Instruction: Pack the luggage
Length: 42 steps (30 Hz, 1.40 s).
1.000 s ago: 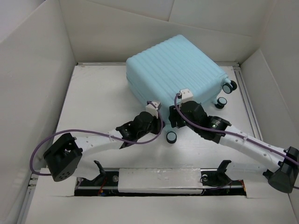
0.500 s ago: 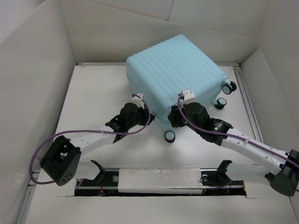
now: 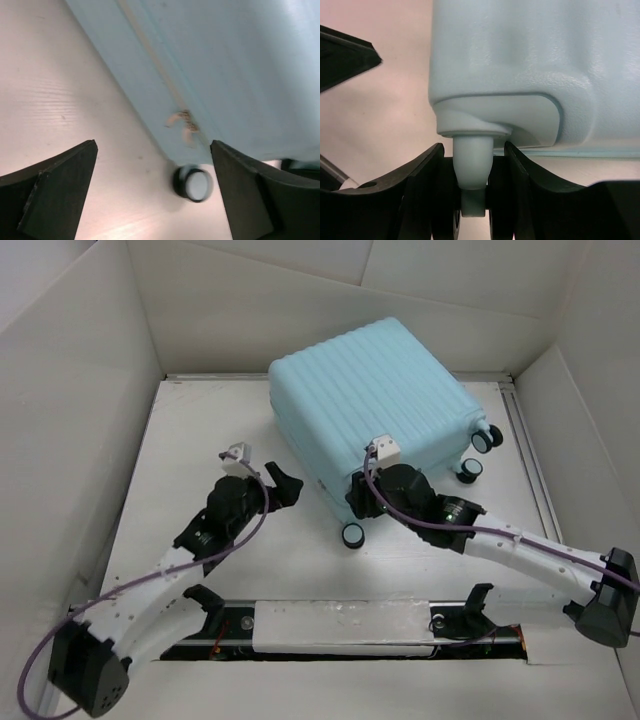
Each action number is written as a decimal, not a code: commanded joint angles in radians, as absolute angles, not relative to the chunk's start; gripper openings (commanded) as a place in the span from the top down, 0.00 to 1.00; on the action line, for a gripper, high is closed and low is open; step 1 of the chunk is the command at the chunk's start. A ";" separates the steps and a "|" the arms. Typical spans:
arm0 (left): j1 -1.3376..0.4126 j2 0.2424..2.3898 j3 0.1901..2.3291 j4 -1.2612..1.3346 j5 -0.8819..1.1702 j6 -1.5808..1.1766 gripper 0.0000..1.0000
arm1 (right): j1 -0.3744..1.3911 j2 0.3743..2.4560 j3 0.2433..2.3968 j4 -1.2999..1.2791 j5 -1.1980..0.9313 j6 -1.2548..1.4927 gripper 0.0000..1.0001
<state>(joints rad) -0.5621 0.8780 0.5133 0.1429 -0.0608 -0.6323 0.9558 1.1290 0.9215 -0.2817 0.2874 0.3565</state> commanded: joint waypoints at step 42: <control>-0.586 0.575 1.163 -0.423 -0.397 -0.549 0.00 | 1.396 0.495 1.112 -0.170 1.218 -0.088 0.00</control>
<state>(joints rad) -0.5819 0.4641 1.0065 -0.4168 -0.2787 -0.5697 1.4143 0.4664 0.9726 -0.3122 1.1267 0.0753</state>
